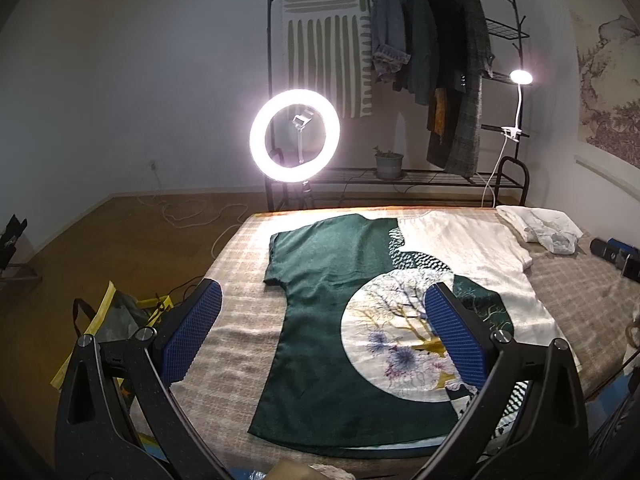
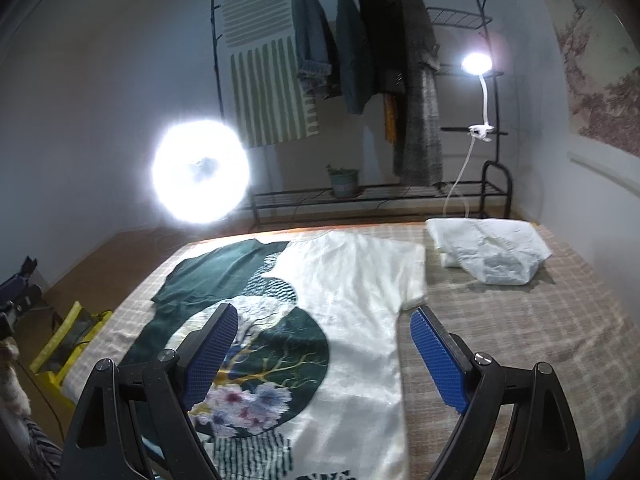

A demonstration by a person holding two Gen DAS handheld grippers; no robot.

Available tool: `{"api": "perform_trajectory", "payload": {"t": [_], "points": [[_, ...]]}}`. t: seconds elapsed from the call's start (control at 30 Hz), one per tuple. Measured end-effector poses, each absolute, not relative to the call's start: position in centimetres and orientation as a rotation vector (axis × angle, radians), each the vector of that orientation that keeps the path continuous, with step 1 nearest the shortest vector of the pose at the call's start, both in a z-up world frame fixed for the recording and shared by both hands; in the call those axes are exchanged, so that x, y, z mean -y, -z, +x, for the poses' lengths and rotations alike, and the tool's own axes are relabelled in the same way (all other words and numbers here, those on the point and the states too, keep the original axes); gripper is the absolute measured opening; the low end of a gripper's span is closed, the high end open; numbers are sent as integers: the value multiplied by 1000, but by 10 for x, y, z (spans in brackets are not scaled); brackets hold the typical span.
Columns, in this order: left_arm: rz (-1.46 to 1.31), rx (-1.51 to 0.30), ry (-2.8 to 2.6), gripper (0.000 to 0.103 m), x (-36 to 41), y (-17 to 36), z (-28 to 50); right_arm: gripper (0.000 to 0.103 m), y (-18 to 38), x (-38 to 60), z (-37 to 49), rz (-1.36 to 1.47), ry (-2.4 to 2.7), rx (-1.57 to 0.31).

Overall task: Fold small clothes
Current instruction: 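Move the right tool to the green sleeve edge and close on it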

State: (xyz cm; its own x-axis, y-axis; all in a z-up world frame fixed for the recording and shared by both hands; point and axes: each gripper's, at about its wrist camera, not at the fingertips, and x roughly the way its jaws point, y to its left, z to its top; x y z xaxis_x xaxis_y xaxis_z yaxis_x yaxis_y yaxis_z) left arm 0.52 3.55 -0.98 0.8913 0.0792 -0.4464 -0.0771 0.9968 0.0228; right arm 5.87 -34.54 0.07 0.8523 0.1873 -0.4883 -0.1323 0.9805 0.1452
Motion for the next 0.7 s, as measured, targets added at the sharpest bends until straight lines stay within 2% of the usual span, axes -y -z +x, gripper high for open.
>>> {"api": "perform_trajectory", "payload": {"t": [0.23, 0.3, 0.33, 0.43, 0.47, 0.6, 0.7], "points": [[-73, -557, -151, 100, -69, 41, 0, 90, -29, 329, 84, 139, -257, -535], [-133, -611, -165, 94, -83, 56, -1, 90, -39, 317, 98, 147, -302, -545], [-169, -641, -172, 88, -91, 64, -2, 90, -44, 309, 104, 143, -326, -547], [-246, -707, -191, 83, -107, 86, -5, 90, -55, 277, 127, 123, -400, -565], [-265, -726, -194, 79, -111, 92, -5, 88, -57, 268, 134, 121, -423, -573], [-335, -795, -226, 78, -125, 115, -2, 80, -62, 219, 168, 113, -535, -635], [-403, -851, -226, 75, -132, 133, 5, 78, -63, 179, 193, 109, -621, -676]]}}
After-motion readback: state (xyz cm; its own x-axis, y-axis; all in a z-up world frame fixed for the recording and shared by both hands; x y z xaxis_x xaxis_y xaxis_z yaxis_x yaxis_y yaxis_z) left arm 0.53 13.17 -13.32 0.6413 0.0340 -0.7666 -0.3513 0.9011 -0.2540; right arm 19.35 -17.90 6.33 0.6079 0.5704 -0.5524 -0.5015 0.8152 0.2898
